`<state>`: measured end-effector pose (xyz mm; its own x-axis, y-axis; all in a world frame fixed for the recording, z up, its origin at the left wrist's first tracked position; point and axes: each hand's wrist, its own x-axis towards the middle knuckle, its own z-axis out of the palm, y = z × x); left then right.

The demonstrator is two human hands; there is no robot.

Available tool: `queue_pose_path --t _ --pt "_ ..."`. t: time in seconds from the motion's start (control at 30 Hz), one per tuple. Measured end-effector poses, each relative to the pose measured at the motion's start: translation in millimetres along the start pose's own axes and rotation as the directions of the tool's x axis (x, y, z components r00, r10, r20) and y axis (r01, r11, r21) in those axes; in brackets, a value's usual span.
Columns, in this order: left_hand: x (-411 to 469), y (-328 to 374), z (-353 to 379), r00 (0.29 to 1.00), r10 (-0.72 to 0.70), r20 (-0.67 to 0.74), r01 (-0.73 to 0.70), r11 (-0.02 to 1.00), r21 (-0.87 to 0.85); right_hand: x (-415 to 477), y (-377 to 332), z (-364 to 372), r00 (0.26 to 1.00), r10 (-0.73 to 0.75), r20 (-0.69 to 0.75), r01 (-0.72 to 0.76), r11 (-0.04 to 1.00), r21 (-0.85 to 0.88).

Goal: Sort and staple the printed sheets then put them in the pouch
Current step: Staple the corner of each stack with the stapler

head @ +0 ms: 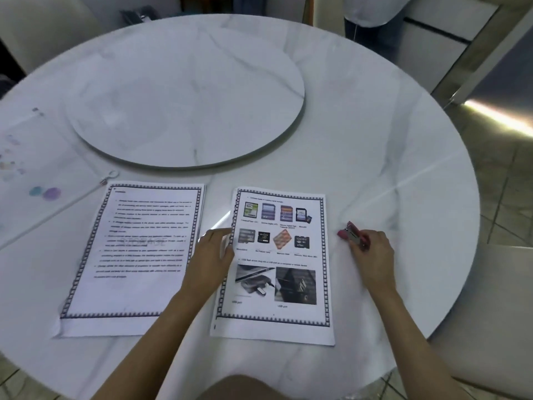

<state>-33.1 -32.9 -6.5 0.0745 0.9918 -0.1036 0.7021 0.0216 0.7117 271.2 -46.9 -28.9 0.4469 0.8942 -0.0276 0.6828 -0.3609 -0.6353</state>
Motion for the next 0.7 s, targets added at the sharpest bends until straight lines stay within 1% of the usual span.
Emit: queue_pose_path --t 0.1,0.17,0.23,0.33,0.37,0.43,0.5,0.6,0.7 --pt "7 6 2 0.993 -0.118 -0.007 0.118 0.993 -0.028 1 -3 1 0.997 -0.055 -0.052 0.053 0.998 -0.043" --pt "12 8 1 0.982 -0.188 -0.009 0.187 0.981 -0.049 2 -18 -3 0.991 -0.103 -0.084 0.107 0.993 0.045" --pt "17 8 -1 0.973 -0.230 -0.007 0.229 0.971 -0.064 8 -35 -2 0.987 -0.151 -0.051 0.157 0.979 0.130" --pt "33 11 -5 0.961 -0.276 -0.008 0.273 0.954 -0.126 22 -60 7 0.986 -0.160 0.033 0.155 0.979 0.135" --pt "40 12 -7 0.956 -0.293 -0.002 0.290 0.946 -0.146 27 -68 11 0.988 -0.137 0.069 0.126 0.982 0.143" --pt "55 15 -9 0.944 -0.329 0.022 0.327 0.926 -0.189 35 -81 20 0.986 -0.038 0.165 0.012 0.987 0.157" --pt "67 17 -10 0.927 -0.371 0.050 0.372 0.894 -0.249 39 -87 30 0.969 0.074 0.234 -0.103 0.988 0.113" --pt "82 19 -7 0.903 -0.423 0.081 0.427 0.853 -0.300 37 -90 42 0.951 0.184 0.250 -0.194 0.981 0.015" --pt "95 20 -1 0.879 -0.454 0.142 0.476 0.831 -0.288 38 -94 50 0.946 0.238 0.221 -0.234 0.971 -0.042"
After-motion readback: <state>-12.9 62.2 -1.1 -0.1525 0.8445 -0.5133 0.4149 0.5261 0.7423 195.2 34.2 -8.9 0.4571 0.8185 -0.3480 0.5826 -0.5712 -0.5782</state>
